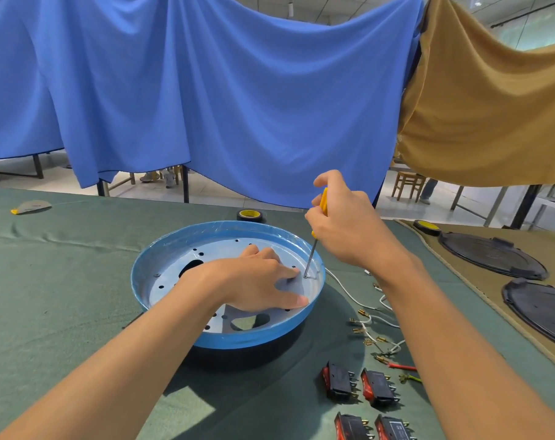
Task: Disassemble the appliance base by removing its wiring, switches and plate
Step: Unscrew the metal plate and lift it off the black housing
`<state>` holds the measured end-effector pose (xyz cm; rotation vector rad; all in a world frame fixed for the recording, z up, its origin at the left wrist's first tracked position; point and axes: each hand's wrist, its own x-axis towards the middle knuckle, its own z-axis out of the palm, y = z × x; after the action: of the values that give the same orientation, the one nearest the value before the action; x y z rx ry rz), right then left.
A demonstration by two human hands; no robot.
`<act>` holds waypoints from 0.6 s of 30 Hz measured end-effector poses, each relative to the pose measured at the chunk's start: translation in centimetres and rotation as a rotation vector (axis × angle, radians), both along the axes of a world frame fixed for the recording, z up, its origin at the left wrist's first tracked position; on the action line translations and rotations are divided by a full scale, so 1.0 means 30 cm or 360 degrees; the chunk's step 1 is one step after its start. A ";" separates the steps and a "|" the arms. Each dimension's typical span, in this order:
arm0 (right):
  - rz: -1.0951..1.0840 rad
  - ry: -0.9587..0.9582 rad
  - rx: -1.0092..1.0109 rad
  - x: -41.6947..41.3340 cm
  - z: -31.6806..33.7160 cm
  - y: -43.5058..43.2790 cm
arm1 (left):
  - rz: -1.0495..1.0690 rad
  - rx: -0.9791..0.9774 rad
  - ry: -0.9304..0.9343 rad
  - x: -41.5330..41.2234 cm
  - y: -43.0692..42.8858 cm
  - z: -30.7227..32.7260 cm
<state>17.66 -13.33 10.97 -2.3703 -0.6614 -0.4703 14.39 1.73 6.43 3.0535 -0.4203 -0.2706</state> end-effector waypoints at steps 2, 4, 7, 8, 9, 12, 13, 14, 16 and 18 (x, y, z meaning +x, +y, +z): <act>-0.0012 0.0031 0.0028 0.003 -0.004 0.002 | 0.0007 -0.0003 0.0001 -0.001 0.001 -0.001; -0.0030 0.0029 0.0030 0.007 -0.013 0.006 | 0.0012 -0.0011 0.0001 -0.001 0.003 -0.001; -0.0148 -0.0136 -0.0120 0.008 -0.024 0.007 | 0.0013 -0.0021 0.0006 -0.001 0.004 -0.001; -0.0223 -0.0214 -0.0193 0.009 -0.024 0.003 | 0.0011 -0.0020 0.0007 -0.001 0.004 -0.001; -0.0282 -0.0275 -0.0253 0.010 -0.022 -0.003 | 0.0008 -0.0018 0.0008 -0.001 0.004 -0.001; -0.0269 -0.0282 -0.0318 0.014 -0.014 -0.013 | 0.0003 -0.0011 0.0009 -0.001 0.003 -0.001; -0.0235 -0.0263 -0.0320 0.012 -0.012 -0.012 | 0.0005 -0.0011 0.0008 -0.001 0.003 -0.001; -0.0201 -0.0240 -0.0323 0.011 -0.010 -0.010 | 0.0009 -0.0013 0.0008 -0.001 0.003 -0.001; -0.0159 -0.0160 -0.0338 0.006 -0.005 -0.008 | 0.0013 -0.0010 0.0004 -0.001 0.003 -0.001; -0.0165 -0.0095 -0.0367 0.004 -0.004 -0.009 | 0.0010 -0.0001 0.0005 -0.002 0.003 -0.001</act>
<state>17.78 -13.60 10.84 -2.6268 -0.6521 -0.5360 14.34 1.81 6.42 3.0527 -0.4104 -0.2752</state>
